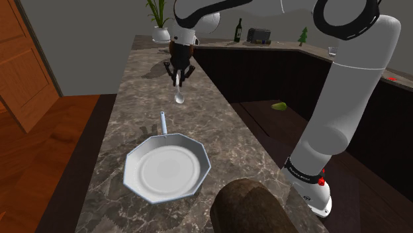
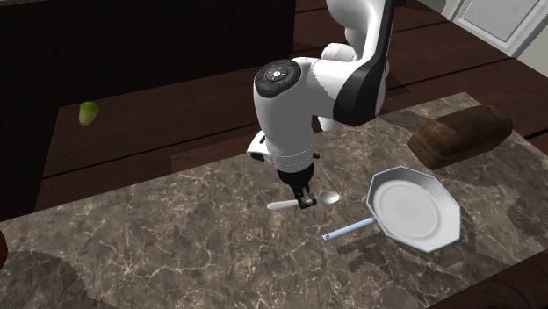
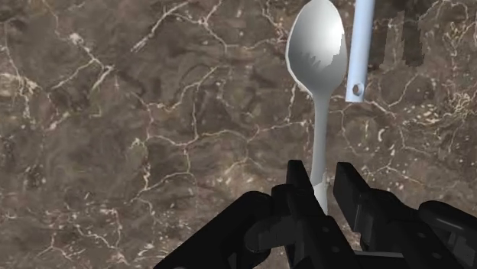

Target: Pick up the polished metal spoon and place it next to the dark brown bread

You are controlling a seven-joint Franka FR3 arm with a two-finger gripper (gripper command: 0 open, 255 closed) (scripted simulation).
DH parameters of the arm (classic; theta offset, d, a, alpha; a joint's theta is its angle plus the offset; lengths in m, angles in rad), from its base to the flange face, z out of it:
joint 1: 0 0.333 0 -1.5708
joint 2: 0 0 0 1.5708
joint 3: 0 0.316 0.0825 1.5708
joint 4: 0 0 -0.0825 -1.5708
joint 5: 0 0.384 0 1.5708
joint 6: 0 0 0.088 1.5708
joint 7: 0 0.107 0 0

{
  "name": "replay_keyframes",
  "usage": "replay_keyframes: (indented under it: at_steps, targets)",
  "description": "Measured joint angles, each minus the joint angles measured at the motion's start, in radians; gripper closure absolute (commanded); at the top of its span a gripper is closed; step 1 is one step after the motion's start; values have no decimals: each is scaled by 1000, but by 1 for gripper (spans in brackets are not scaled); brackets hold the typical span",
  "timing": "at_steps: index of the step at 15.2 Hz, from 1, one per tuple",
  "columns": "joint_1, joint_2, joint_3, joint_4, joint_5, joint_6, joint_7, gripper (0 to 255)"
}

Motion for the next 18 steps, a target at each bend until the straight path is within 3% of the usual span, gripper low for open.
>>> replay_keyframes:
  at_steps: [15,18]
  targets:
    - [-3,-10,-2,191,-9,-198,36,255]
    - [3,-45,4,160,-4,-199,49,255]
